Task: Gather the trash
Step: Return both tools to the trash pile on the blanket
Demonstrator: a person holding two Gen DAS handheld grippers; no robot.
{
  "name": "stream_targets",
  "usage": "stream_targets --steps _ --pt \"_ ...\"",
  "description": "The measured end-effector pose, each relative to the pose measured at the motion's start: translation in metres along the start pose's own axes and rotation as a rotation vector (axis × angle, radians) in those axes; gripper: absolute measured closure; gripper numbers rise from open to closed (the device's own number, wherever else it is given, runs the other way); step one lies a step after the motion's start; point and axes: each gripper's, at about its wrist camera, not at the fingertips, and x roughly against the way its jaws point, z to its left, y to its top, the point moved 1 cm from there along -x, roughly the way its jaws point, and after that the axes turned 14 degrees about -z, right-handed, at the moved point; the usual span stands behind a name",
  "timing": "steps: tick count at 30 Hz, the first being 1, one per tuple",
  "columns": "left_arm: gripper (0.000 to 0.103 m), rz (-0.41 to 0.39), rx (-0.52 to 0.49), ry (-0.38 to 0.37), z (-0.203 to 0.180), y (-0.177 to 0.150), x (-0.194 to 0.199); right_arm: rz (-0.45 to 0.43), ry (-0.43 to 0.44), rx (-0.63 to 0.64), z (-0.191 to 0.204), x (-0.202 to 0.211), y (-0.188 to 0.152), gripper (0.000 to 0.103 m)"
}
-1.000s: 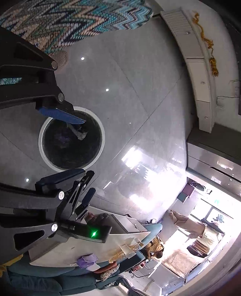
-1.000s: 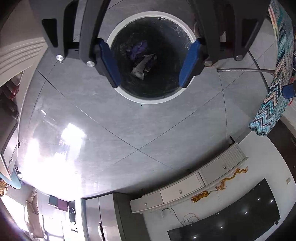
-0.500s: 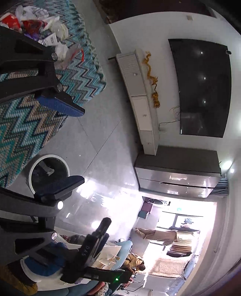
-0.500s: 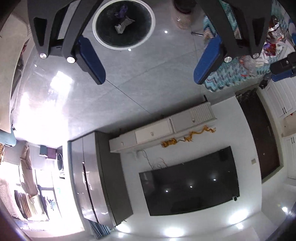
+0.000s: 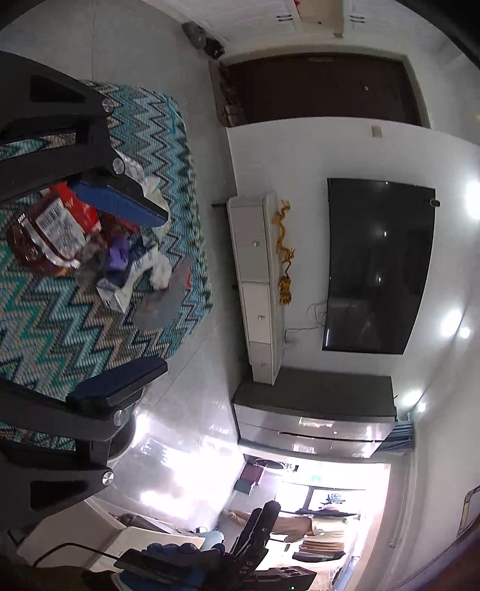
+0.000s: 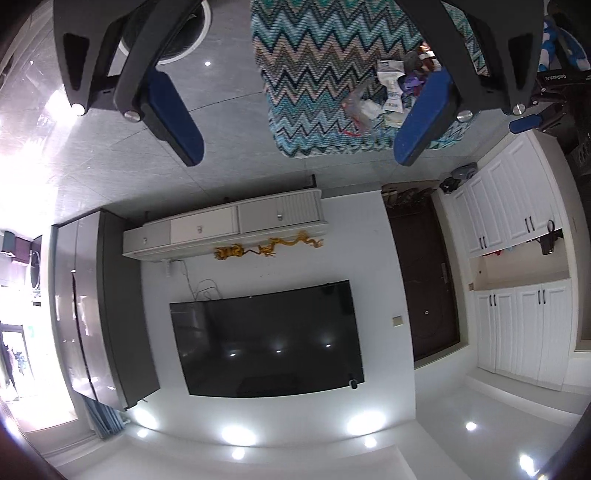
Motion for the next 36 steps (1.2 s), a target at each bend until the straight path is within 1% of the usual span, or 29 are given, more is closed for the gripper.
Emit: stream_targets --steps 4,7,9,13,15,17,18,20,22,27,30,36 --pt "0.032 0.021 0.035 0.053 0.044 -0.014 0.012 0.025 0.057 0.011 0.031 -0.012 -0.012 0.0" --pt "0.032 0.038 0.033 0.063 0.06 -0.025 0.013 0.043 0.093 0.006 0.049 -0.021 -0.022 0.0" --pt "0.032 0.055 0.022 0.053 0.063 -0.032 0.011 0.061 0.119 0.002 0.058 -0.03 -0.029 0.0" --pt "0.032 0.117 0.011 -0.001 0.064 -0.051 -0.004 0.12 0.159 0.007 0.067 -0.049 -0.045 0.0" --pt "0.031 0.172 0.001 -0.046 0.06 -0.066 -0.017 0.163 0.181 0.009 0.074 -0.061 -0.057 0.0" --pt "0.031 0.218 -0.023 -0.069 0.056 -0.082 -0.032 0.207 0.204 0.01 0.082 -0.073 -0.072 0.003" --pt "0.031 0.239 -0.031 -0.082 0.055 -0.09 -0.039 0.232 0.219 0.007 0.086 -0.08 -0.08 0.006" --pt "0.031 0.276 -0.039 -0.109 0.054 -0.103 -0.052 0.288 0.25 -0.006 0.095 -0.096 -0.098 0.018" --pt "0.031 0.303 -0.044 -0.129 0.054 -0.112 -0.063 0.349 0.275 -0.006 0.103 -0.111 -0.117 0.023" --pt "0.031 0.357 -0.023 -0.149 0.061 -0.127 -0.088 0.481 0.345 0.038 0.127 -0.144 -0.159 0.024" --pt "0.032 0.381 -0.012 -0.17 0.059 -0.134 -0.093 0.542 0.358 0.078 0.137 -0.163 -0.176 0.024" --pt "0.047 0.419 -0.015 -0.209 0.045 -0.148 -0.09 0.691 0.389 0.167 0.151 -0.2 -0.215 0.027"
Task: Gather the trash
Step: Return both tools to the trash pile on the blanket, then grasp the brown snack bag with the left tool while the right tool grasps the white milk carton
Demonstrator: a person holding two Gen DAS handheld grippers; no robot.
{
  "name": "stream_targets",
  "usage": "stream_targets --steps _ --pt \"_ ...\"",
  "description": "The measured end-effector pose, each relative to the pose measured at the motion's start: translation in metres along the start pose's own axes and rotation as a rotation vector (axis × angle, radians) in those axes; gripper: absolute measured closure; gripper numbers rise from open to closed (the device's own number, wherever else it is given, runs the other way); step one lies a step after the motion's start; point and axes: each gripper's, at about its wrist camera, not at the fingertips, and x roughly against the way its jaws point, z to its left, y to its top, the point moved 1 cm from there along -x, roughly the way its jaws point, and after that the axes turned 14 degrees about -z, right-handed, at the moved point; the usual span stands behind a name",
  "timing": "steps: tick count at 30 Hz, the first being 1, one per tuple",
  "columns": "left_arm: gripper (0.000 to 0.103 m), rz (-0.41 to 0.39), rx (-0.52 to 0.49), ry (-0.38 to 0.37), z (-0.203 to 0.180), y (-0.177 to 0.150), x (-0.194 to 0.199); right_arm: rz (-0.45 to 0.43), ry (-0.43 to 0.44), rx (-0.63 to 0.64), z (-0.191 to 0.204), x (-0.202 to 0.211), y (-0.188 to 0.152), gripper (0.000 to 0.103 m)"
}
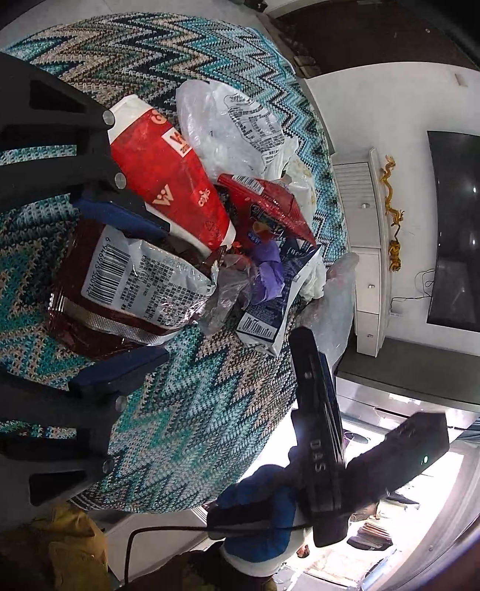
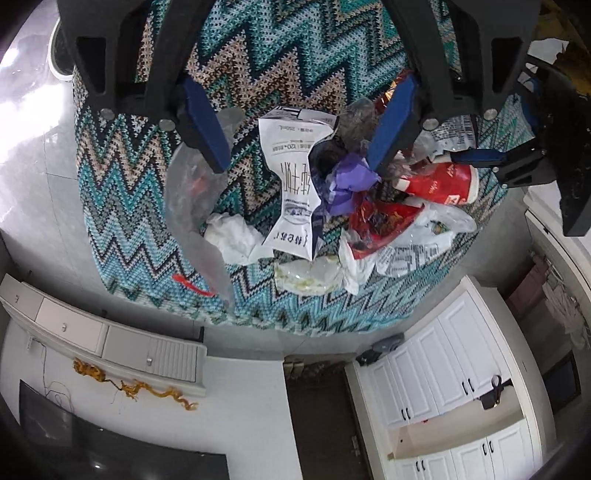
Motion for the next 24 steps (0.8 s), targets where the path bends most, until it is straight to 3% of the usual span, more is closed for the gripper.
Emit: stream_targets --steps 4,9,10,13,17,24 --pt "0.052 0.023 0.023 -0.024 -0.005 -0.007 -0.002 0.09 0.002 0.055 0.0 -0.028 -0.004 0.031" --pt "0.063 0.053 0.056 -0.035 -0.009 -0.014 -0.007 0.17 0.005 0.077 -0.006 -0.052 -0.01 0.043" --pt "0.071 0.058 0.064 -0.035 -0.009 -0.016 -0.009 0.181 0.009 0.077 -0.007 -0.057 -0.01 0.047" --pt "0.082 0.062 0.098 -0.031 -0.011 -0.019 -0.007 0.209 0.031 0.072 -0.008 -0.067 -0.014 0.054" --pt "0.095 0.032 0.152 -0.006 -0.011 -0.022 0.005 0.173 0.043 0.081 -0.005 -0.06 -0.015 0.055" --pt "0.097 -0.025 0.166 0.027 -0.021 -0.018 0.027 0.053 0.051 0.062 -0.002 -0.006 -0.014 0.056"
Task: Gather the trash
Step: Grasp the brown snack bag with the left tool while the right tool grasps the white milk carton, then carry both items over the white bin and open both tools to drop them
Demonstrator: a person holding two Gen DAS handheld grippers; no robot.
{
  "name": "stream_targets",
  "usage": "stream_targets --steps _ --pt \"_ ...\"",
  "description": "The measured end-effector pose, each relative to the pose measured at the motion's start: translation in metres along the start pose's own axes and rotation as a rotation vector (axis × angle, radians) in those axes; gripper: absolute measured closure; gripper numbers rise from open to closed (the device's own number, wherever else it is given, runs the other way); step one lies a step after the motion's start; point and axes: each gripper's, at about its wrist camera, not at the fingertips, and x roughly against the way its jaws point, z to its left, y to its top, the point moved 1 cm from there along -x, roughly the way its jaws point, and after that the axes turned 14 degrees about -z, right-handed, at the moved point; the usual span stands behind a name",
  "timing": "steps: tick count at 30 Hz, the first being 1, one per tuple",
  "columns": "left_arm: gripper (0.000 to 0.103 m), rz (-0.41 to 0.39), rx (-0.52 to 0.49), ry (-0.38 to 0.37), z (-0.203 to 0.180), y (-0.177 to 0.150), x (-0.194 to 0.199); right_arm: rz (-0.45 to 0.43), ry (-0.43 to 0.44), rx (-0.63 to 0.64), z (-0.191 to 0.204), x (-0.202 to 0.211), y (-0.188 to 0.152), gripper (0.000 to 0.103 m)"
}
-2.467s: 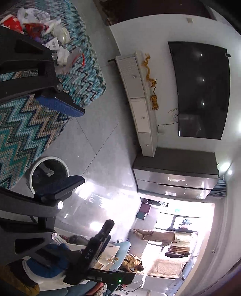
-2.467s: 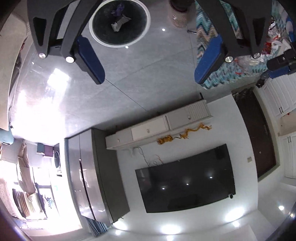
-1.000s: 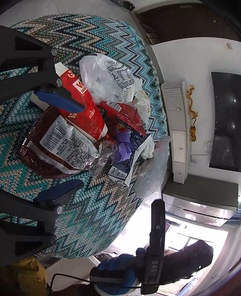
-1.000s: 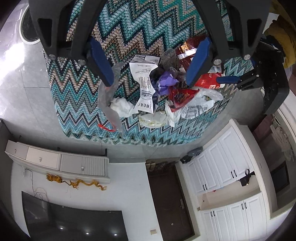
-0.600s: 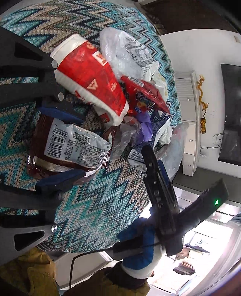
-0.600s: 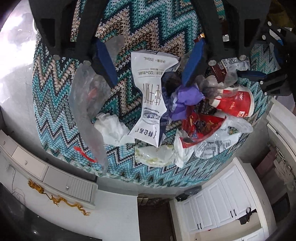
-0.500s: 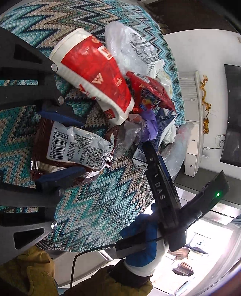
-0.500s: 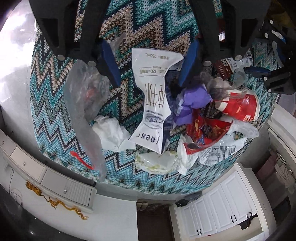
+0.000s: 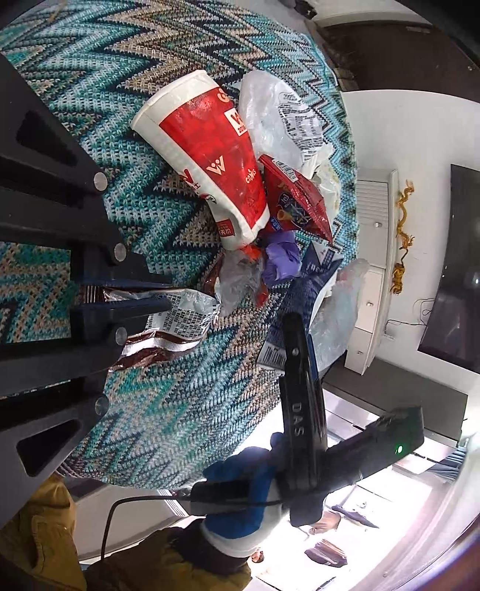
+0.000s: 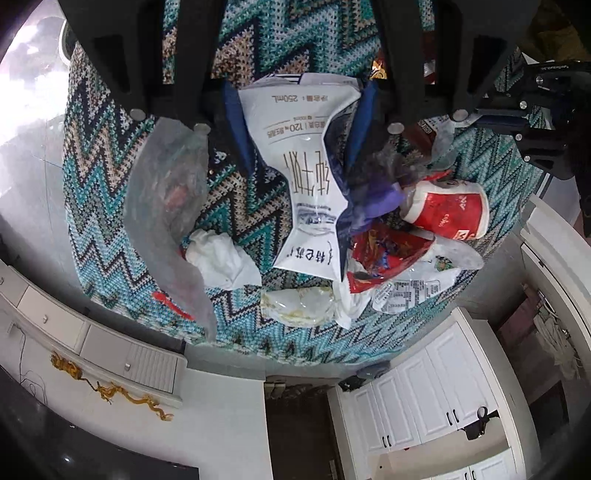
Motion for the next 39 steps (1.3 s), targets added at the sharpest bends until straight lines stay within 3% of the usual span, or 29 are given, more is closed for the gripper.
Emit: stream_targets --steps 13,20,25,31,35,39 --pt "0.099 -0.122 -0.022 0.041 -0.032 0.032 0.049 -0.208 0.005 -0.044 0.001 0.105 -0.01 0.056" --pt "0.099 -0.15 -0.074 0.015 -0.07 0.066 0.045 -0.329 -0.045 -0.134 -0.036 0.161 -0.029 0.056" --pt "0.099 -0.133 -0.162 -0.061 -0.129 0.096 0.01 -0.39 -0.138 -0.246 -0.096 0.202 -0.063 0.056" --pt "0.099 -0.08 -0.266 -0.187 -0.217 0.12 -0.06 -0.425 -0.313 -0.404 -0.177 0.253 -0.127 0.055" --pt "0.099 -0.008 -0.305 -0.265 -0.271 0.119 -0.114 -0.392 -0.416 -0.507 -0.225 0.266 -0.174 0.055" --pt "0.099 0.068 -0.332 -0.288 -0.318 0.106 -0.172 -0.316 -0.477 -0.621 -0.273 0.253 -0.221 0.055"
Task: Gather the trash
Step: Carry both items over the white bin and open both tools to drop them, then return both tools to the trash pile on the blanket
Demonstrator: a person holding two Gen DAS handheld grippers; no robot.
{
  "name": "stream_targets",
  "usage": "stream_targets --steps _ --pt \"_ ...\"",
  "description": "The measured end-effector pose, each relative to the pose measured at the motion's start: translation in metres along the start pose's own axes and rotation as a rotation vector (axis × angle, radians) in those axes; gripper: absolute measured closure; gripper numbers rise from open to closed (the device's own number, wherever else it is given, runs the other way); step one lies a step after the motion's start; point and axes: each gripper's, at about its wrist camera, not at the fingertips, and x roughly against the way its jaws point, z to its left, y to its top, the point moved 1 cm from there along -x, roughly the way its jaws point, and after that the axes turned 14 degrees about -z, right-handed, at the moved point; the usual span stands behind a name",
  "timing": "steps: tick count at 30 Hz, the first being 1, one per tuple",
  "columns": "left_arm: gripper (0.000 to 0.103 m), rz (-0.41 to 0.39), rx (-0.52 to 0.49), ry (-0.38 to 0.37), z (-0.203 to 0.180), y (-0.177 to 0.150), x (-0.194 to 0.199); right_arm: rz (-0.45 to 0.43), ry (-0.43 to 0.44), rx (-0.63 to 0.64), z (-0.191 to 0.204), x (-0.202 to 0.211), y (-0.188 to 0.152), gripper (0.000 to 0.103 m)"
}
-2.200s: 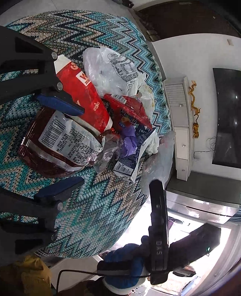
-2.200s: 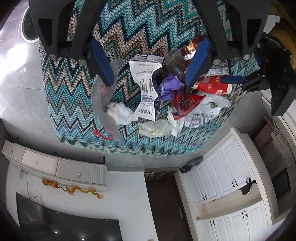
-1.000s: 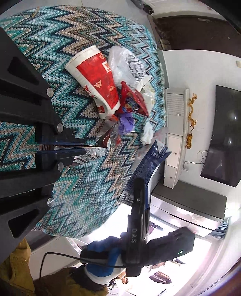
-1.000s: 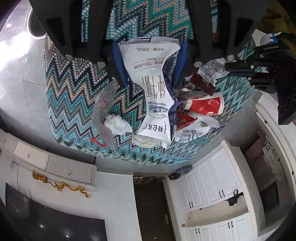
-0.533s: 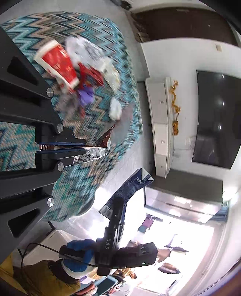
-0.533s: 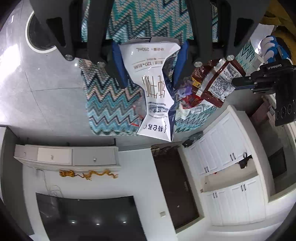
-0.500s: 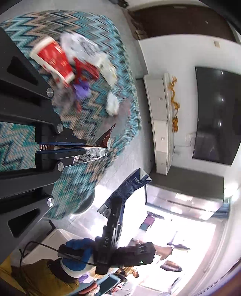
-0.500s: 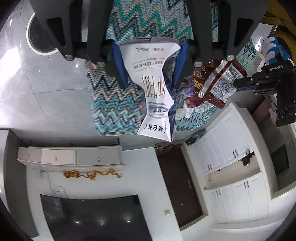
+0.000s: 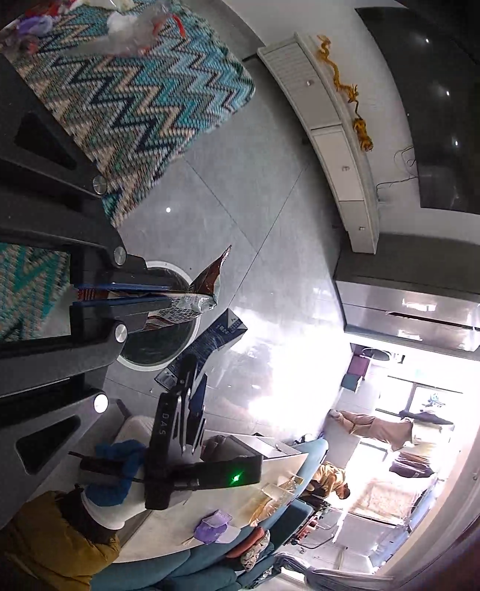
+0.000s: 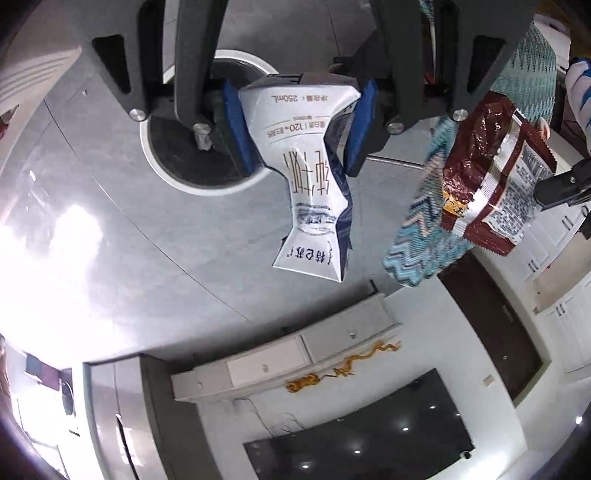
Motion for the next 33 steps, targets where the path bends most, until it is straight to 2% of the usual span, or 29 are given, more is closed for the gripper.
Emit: stream_targets --steps 2,8,14,16,19,23,26,33 --pt "0.099 0.046 0.016 -0.021 -0.012 -0.002 -0.034 0.035 -0.045 -0.05 -0.027 -0.019 -0.011 0.055" --pt "0.098 0.136 0.047 0.001 -0.026 -0.013 -0.118 0.096 -0.119 -0.151 -0.085 -0.064 -0.04 0.054" --pt "0.096 0.2 0.12 -0.009 -0.016 -0.028 -0.171 0.141 -0.211 -0.188 -0.117 -0.09 -0.073 0.051" --pt "0.09 0.225 0.152 -0.023 -0.011 -0.034 -0.179 0.157 -0.24 -0.193 -0.125 -0.095 -0.08 0.05" --pt "0.074 0.219 0.164 -0.038 -0.008 -0.039 -0.174 0.148 -0.251 -0.205 -0.129 -0.089 -0.084 0.048" --pt "0.073 0.197 0.183 -0.051 -0.01 -0.036 -0.16 0.11 -0.262 -0.207 -0.125 -0.071 -0.077 0.042" --pt "0.073 0.149 0.135 -0.03 -0.018 -0.029 -0.14 0.058 -0.257 -0.214 -0.119 -0.051 -0.065 0.042" --pt "0.073 0.002 0.109 0.043 -0.007 -0.009 -0.053 -0.075 -0.216 -0.199 -0.089 0.002 -0.034 0.042"
